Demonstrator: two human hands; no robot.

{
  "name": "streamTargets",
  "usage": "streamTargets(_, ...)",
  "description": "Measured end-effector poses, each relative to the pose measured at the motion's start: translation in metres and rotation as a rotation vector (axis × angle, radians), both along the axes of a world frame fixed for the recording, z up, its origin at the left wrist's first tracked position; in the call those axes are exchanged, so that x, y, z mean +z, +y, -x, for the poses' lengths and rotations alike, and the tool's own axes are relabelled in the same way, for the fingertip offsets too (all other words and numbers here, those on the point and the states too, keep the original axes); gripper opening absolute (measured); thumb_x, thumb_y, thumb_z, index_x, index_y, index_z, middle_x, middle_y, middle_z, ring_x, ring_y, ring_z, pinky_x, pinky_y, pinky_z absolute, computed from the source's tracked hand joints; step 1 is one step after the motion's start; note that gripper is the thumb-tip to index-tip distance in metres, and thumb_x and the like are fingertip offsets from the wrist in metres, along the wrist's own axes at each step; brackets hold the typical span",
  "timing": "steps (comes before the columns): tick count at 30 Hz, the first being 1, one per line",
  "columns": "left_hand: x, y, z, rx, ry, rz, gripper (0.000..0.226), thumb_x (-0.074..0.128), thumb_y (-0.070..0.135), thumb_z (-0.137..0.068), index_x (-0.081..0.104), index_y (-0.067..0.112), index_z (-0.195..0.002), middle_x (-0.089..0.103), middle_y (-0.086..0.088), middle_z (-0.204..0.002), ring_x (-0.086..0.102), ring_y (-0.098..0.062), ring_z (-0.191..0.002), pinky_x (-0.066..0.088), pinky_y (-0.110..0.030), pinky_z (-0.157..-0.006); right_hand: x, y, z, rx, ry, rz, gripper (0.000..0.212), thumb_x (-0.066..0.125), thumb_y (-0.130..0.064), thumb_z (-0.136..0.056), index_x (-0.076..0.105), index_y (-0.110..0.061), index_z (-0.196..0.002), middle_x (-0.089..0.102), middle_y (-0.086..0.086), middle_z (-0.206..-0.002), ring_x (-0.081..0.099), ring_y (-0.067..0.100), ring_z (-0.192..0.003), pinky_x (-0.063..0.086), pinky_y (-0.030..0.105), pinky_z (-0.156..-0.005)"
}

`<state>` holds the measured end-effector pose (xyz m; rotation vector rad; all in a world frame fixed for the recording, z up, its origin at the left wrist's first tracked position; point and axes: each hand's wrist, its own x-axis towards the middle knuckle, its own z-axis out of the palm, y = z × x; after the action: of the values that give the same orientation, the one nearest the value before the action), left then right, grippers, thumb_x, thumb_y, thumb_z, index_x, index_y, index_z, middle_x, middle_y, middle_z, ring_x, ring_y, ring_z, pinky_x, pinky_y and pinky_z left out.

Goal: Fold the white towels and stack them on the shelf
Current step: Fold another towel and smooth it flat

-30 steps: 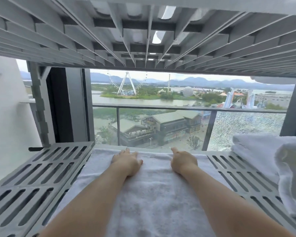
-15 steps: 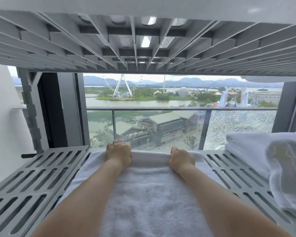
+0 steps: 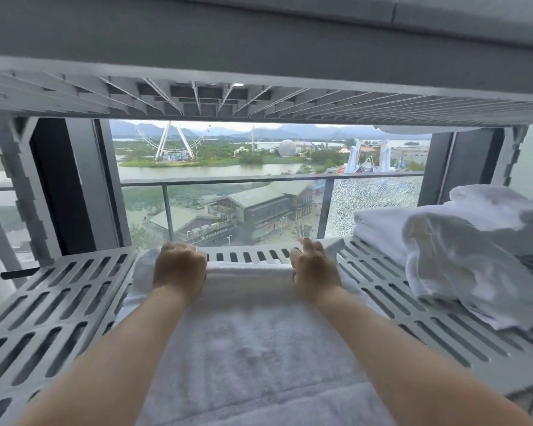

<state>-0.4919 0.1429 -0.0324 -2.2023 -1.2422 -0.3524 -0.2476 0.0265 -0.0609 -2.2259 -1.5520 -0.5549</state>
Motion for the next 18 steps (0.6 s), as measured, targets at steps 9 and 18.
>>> streamTargets(9, 0.006, -0.079, 0.037, 0.172, -0.060, 0.057, 0.028, 0.049, 0.008, -0.085, 0.071, 0.020, -0.097, 0.073, -0.002, -0.090, 0.069, -0.024, -0.084, 0.041, -0.030, -0.068, 0.007, -0.073, 0.015, 0.062, 0.057, -0.019, 0.009, 0.055, -0.018, -0.089, 0.052, -0.013, -0.095, 0.068, 0.011, -0.086, 0.065, 0.032, -0.081, 0.056, 0.039, -0.066)
streamTargets(18, -0.035, -0.142, 0.061, 0.194, -0.180, 0.139, 0.037, 0.036, -0.002, -0.092, 0.069, 0.011, -0.103, 0.063, -0.008, -0.100, 0.061, -0.028, -0.092, 0.056, -0.039, -0.075, -0.019, -0.125, 0.019, 0.070, 0.127, 0.017, 0.017, 0.048, -0.008, -0.093, 0.059, -0.016, -0.103, 0.069, 0.011, -0.094, 0.065, 0.031, -0.086, 0.055, 0.036, -0.073)
